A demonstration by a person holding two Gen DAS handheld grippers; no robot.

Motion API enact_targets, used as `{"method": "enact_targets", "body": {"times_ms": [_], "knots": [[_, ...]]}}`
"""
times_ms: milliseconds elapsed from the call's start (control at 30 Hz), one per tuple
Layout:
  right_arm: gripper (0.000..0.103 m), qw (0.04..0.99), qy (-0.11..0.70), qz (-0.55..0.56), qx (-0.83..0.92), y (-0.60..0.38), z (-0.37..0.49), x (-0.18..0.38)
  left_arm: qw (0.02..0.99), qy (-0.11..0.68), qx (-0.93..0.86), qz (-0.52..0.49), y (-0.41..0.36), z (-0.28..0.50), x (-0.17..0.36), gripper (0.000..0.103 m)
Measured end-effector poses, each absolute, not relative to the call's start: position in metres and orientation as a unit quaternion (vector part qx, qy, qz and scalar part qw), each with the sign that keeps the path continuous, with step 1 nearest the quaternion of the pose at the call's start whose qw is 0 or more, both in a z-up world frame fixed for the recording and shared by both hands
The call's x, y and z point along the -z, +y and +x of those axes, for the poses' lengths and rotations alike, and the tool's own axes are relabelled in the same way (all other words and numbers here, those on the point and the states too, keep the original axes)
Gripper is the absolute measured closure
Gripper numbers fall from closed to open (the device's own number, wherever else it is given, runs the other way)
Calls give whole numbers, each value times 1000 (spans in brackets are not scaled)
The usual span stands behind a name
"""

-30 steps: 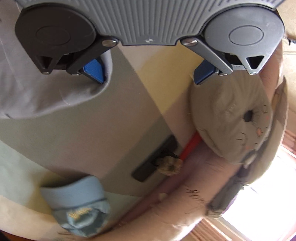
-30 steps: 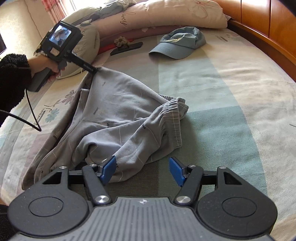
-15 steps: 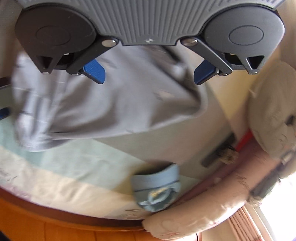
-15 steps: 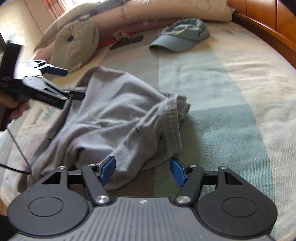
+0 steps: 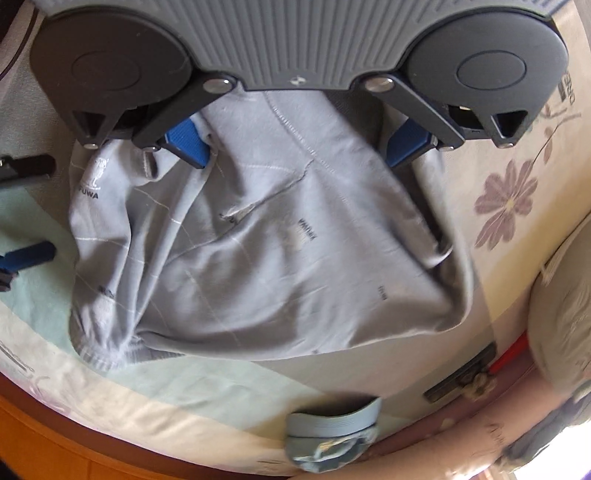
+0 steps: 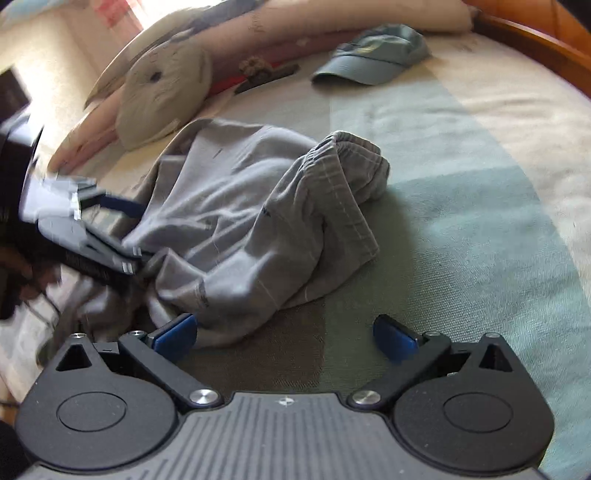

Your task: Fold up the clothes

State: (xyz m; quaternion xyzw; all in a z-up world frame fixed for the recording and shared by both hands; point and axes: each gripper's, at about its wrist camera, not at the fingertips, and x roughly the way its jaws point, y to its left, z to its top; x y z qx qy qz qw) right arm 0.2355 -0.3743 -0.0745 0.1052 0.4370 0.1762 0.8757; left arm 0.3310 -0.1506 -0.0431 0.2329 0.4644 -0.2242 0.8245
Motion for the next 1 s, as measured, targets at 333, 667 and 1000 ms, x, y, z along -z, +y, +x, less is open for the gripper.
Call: {"method": "enact_targets", "body": {"times_ms": [333,667,1000], "knots": [[17,883,408,142,-185,-397,251,66,850,437,205,211,-135,326,14,1],[58,898,367,148,-189,-410,283,87,867,416,203,186,-122,313,-7,1],[86,870,428,156,-189,-422,233,44,871,399,224,181,-117,302,-14,1]]}}
